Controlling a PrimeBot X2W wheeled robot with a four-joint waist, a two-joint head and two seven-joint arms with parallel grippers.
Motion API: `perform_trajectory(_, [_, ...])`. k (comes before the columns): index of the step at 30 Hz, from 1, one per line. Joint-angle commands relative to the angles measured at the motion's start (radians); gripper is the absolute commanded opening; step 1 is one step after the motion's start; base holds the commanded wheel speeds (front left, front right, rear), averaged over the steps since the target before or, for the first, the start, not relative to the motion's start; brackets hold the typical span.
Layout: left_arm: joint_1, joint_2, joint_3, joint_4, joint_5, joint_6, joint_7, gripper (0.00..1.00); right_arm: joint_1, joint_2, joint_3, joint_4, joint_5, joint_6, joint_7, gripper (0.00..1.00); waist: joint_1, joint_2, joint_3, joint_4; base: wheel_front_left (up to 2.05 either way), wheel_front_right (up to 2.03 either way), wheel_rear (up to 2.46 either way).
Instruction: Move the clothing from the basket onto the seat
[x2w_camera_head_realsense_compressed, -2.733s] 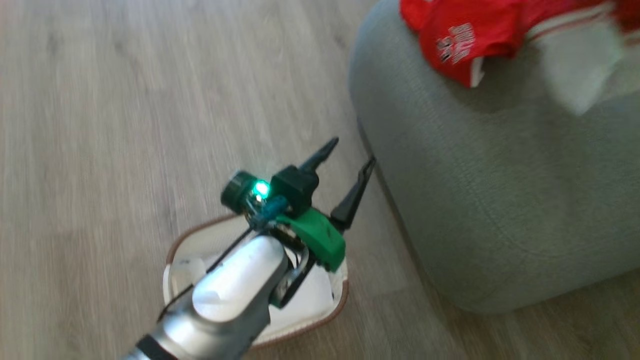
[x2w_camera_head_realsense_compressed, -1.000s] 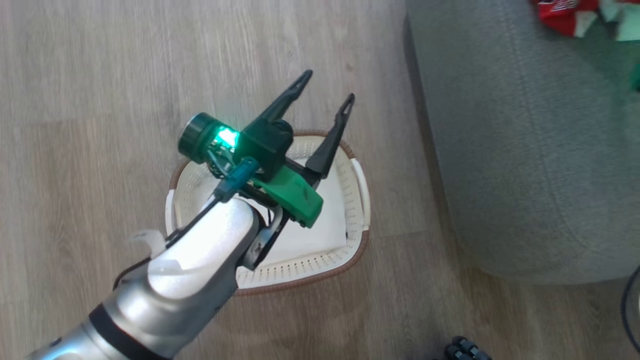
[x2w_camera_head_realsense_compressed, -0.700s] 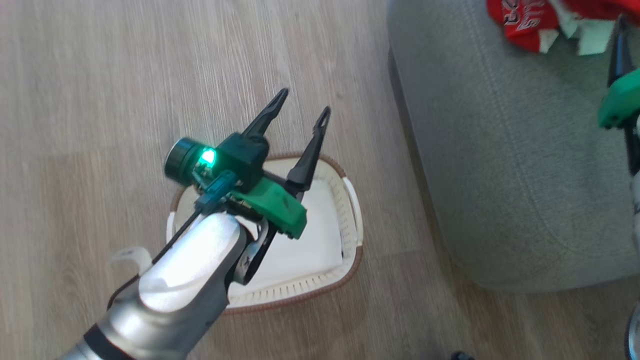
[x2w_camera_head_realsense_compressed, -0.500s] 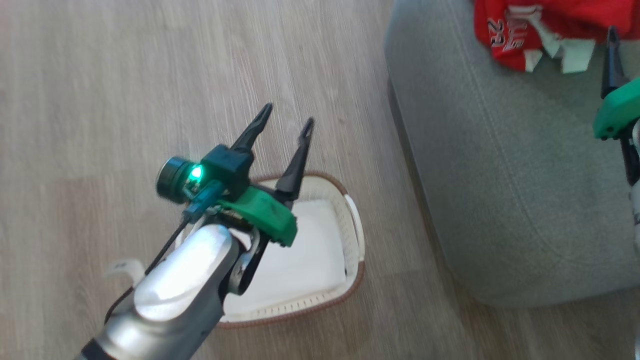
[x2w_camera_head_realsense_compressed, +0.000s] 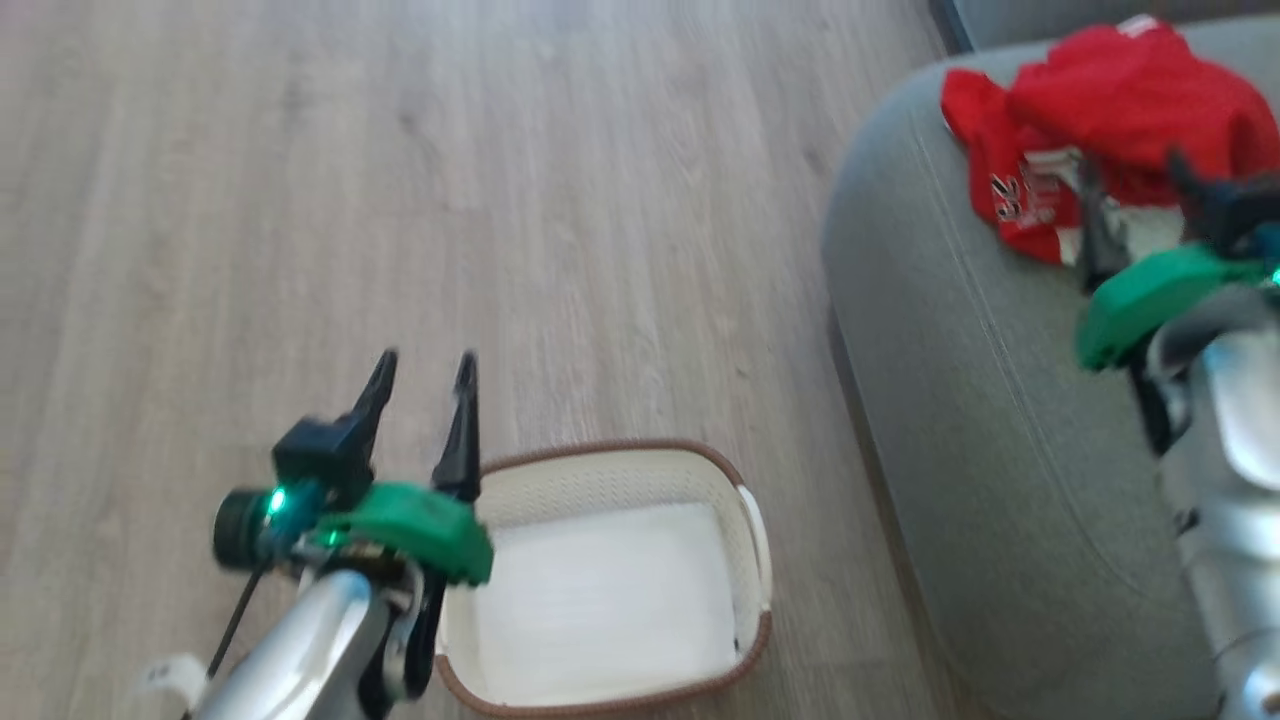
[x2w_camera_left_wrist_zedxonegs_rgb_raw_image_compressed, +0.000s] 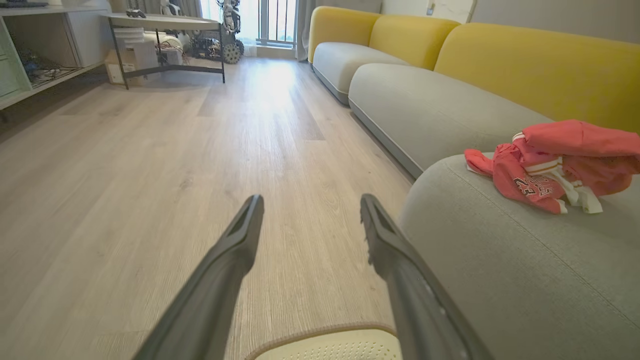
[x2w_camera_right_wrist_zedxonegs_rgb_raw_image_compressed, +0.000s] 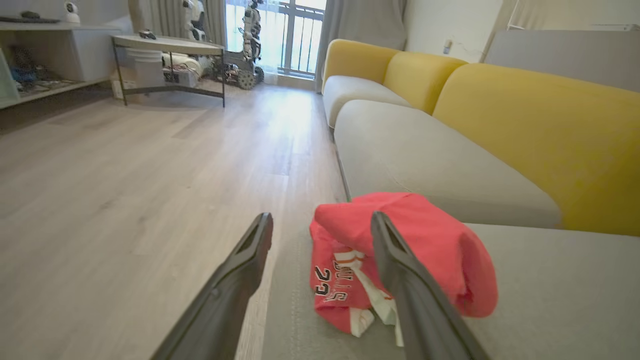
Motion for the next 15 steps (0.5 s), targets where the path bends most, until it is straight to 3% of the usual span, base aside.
perform_trajectory(1, [0.006,0.032,0.063,-0.046,0.008,0.013,-0.013,1.0,0.017,0.02,0.027,-0.061,0.02,0.0,-0.009,1.0,0.0001,-0.0001,-0.044,0.042,0.0,0.0,0.0])
perform_trajectory(15, [0.219,0.049,0.216,-0.123,0.033,0.025,-0.013,1.0,0.306,0.175,0.022,-0.324,0.017,0.0,-0.009,1.0,0.0001,-0.0001,-0.119,0.087,0.0,0.0,0.0])
